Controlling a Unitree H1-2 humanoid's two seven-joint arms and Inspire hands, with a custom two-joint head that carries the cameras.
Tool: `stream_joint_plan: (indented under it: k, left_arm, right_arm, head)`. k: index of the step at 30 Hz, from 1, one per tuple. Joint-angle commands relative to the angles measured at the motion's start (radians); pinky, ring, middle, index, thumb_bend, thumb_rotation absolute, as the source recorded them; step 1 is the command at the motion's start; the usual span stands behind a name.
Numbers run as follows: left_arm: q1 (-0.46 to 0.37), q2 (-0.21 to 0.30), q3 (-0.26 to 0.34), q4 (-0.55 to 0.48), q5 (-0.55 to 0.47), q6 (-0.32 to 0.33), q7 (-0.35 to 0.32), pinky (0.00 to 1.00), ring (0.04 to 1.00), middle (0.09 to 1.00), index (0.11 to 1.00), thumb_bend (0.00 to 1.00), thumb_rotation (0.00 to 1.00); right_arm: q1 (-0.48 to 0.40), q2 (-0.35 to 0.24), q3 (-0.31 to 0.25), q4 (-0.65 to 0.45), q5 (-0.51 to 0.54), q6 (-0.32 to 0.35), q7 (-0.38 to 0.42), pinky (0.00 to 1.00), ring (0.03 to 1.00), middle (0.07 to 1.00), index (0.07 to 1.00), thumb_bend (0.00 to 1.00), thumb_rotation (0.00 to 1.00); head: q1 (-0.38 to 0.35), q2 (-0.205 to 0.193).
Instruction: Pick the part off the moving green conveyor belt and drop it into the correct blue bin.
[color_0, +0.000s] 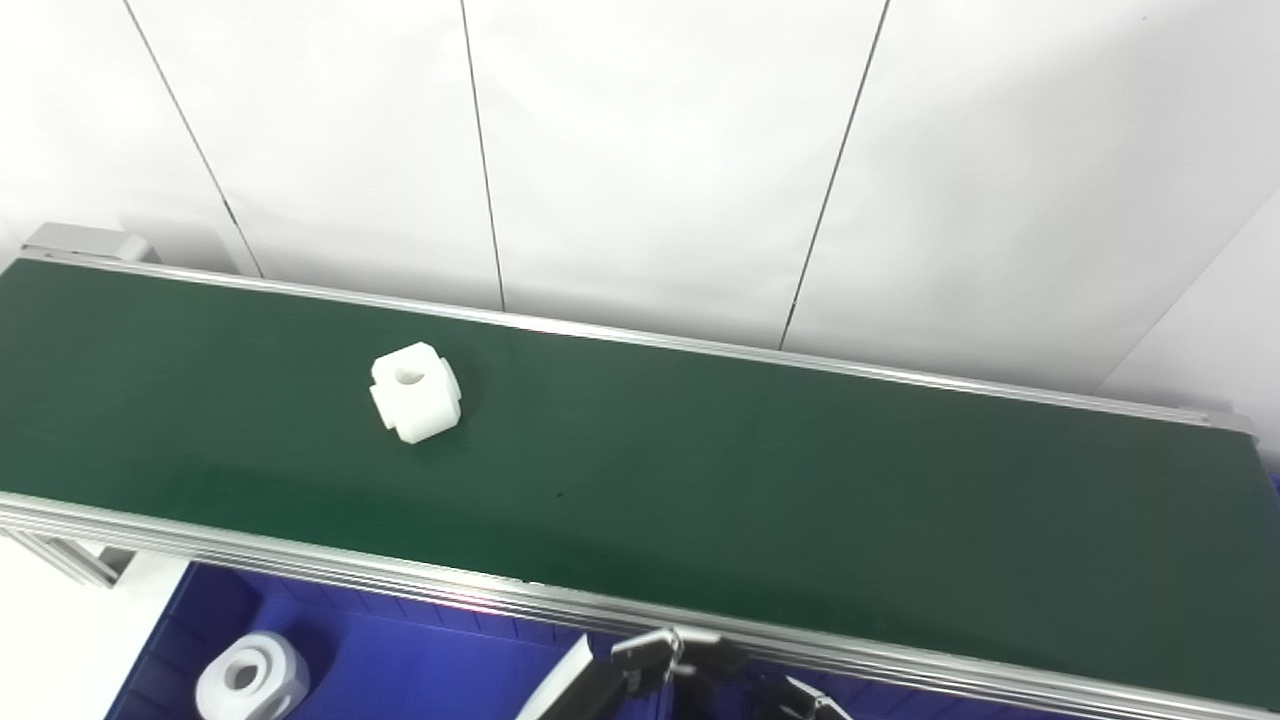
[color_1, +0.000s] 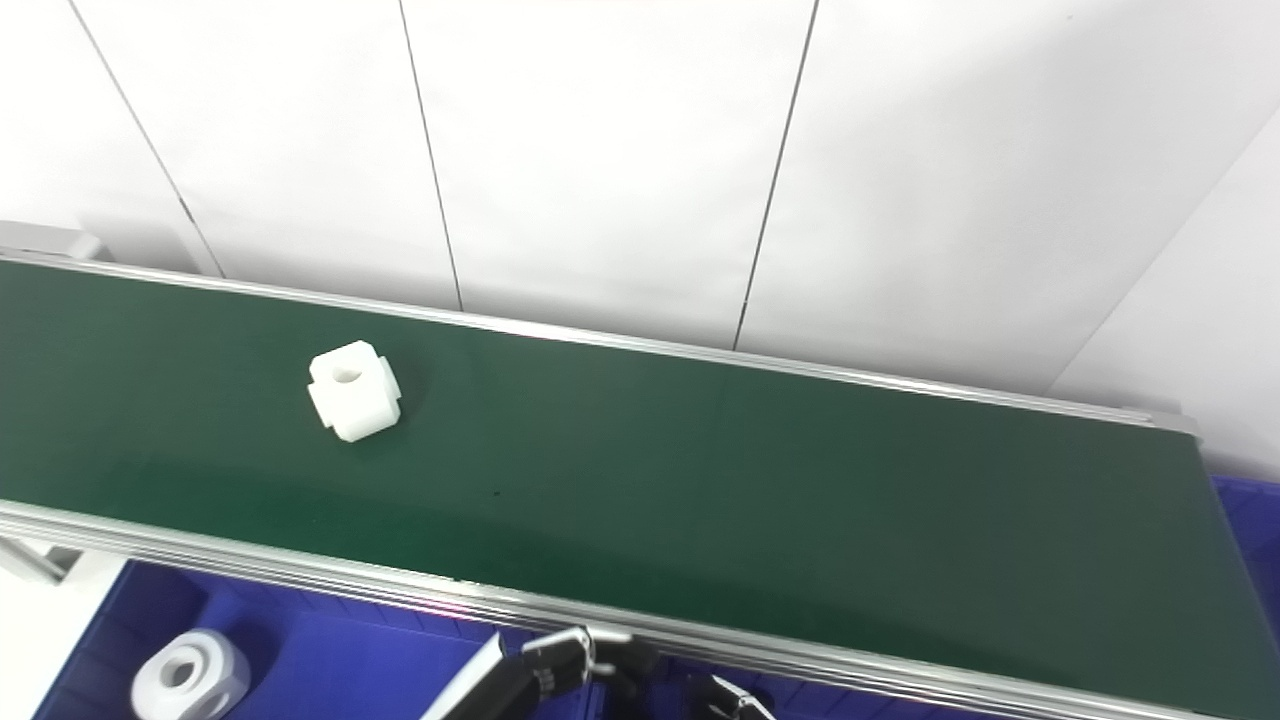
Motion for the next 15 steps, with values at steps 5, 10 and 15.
stream_joint_plan:
  k: [5, 10, 15]
  left_arm:
    - [-0.023, 0.009, 0.066, -0.141, -0.047, -0.022, -0.032, 0.70, 0.781, 0.782, 0.720, 1.00, 0.91]
    - [-0.089, -0.003, 0.149, -0.175, 0.009, -0.022, 0.015, 0.68, 0.762, 0.759, 0.706, 1.00, 0.92]
    - [-0.171, 0.009, 0.222, -0.146, 0.066, -0.022, 0.075, 0.70, 0.768, 0.767, 0.719, 0.98, 0.91]
  right_arm:
    - [0.002, 0.012, 0.003, -0.030, -0.001, -0.026, -0.008, 0.70, 0.795, 0.834, 0.810, 0.89, 0.99]
    - [0.000, 0.016, 0.002, -0.028, 0.003, -0.026, -0.004, 0.71, 0.796, 0.837, 0.811, 0.90, 0.99]
    - [-0.004, 0.018, 0.005, -0.023, -0.005, -0.026, -0.014, 0.70, 0.789, 0.833, 0.810, 0.90, 0.99]
  head:
    - [-0.003, -0.001]
    - [-0.005, -0.004]
    - [-0.005, -0.004]
